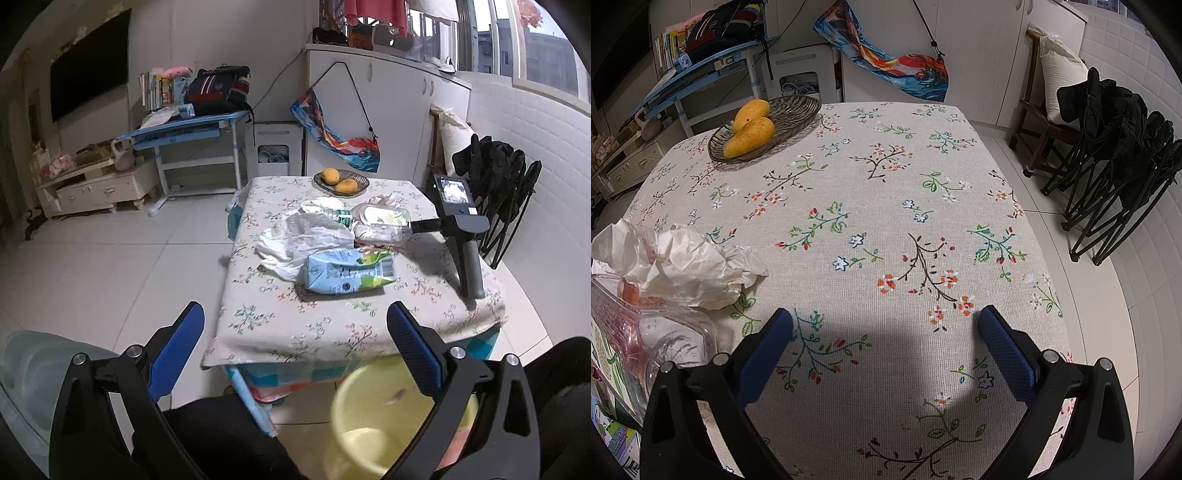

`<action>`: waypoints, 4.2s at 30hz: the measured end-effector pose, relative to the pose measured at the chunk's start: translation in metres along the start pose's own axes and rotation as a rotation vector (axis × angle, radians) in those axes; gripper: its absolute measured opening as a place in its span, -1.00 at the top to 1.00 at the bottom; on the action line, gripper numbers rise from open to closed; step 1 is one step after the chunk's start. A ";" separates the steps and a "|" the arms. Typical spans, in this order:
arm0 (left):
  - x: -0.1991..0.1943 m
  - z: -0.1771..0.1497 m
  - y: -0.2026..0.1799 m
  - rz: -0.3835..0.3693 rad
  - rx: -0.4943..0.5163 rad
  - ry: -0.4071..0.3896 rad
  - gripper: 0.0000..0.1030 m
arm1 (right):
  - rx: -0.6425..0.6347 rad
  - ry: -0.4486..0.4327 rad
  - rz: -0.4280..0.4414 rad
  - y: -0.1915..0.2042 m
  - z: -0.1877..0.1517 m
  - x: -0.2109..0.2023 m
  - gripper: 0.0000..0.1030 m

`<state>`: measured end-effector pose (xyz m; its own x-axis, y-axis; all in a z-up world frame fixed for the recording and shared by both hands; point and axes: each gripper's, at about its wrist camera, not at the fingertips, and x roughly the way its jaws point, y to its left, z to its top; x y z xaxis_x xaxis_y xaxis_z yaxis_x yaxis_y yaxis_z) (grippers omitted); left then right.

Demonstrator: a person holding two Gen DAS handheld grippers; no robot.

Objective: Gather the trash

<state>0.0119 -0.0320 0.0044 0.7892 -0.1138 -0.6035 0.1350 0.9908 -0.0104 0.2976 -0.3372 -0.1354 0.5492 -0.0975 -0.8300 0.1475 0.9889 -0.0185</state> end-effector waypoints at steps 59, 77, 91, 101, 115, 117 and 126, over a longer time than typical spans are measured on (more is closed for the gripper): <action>0.023 0.007 -0.016 0.048 -0.032 -0.047 -0.86 | -0.008 -0.576 0.038 -0.015 -0.145 -0.256 -0.86; -0.033 -0.025 -0.001 0.042 -0.024 -0.124 -0.86 | -0.036 -0.568 0.106 0.031 -0.220 -0.277 -0.86; -0.029 -0.025 -0.004 0.026 -0.042 -0.130 -0.86 | -0.008 -0.573 0.107 0.027 -0.224 -0.279 -0.86; -0.028 -0.024 -0.004 0.027 -0.042 -0.128 -0.86 | -0.011 -0.569 0.107 0.025 -0.224 -0.279 -0.86; -0.027 -0.024 -0.002 0.030 -0.041 -0.127 -0.86 | -0.016 -0.563 0.108 0.026 -0.224 -0.280 -0.86; -0.025 -0.024 -0.002 0.035 -0.036 -0.120 -0.86 | -0.017 -0.559 0.115 0.026 -0.223 -0.279 -0.86; -0.009 -0.018 0.000 0.022 -0.010 -0.053 -0.86 | -0.101 -0.525 0.174 0.039 -0.192 -0.272 -0.86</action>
<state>-0.0057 -0.0301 -0.0048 0.8227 -0.0954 -0.5605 0.1114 0.9938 -0.0055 -0.0038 -0.2504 -0.0179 0.8981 0.0506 -0.4369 -0.0469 0.9987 0.0192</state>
